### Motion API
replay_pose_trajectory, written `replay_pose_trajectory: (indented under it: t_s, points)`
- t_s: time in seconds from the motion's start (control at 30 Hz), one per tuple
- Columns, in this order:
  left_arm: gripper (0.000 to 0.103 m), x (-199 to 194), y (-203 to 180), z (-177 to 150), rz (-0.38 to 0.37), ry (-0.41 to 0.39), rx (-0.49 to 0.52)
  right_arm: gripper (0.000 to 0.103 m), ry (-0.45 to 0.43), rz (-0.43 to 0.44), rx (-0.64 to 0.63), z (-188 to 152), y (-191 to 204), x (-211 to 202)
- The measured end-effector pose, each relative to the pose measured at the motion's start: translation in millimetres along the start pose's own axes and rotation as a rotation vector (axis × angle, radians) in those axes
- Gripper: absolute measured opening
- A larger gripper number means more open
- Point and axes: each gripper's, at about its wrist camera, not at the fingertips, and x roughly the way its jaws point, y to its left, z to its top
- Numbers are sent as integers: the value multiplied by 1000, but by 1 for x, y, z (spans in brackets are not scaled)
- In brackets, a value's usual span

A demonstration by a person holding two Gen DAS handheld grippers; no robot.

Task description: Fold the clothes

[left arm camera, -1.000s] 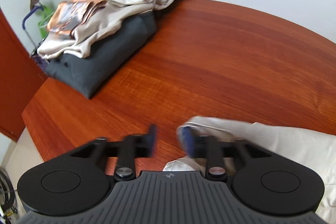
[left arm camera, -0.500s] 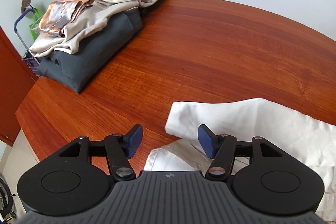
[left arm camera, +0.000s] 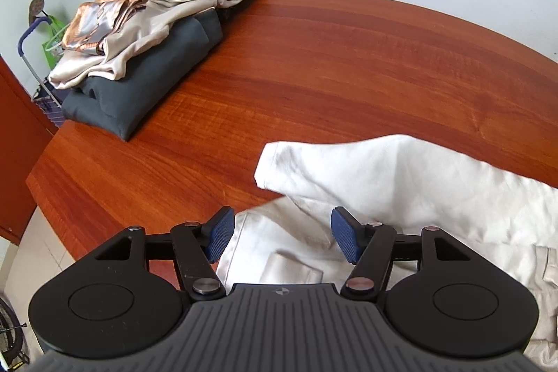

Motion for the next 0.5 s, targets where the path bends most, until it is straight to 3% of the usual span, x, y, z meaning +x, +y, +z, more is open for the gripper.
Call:
replay_pose_trajectory:
  t_s: [0.5]
  points:
    - [65,-31,-14,-16,36,-4,8,10,-68,-9,-20,18,-21,-26]
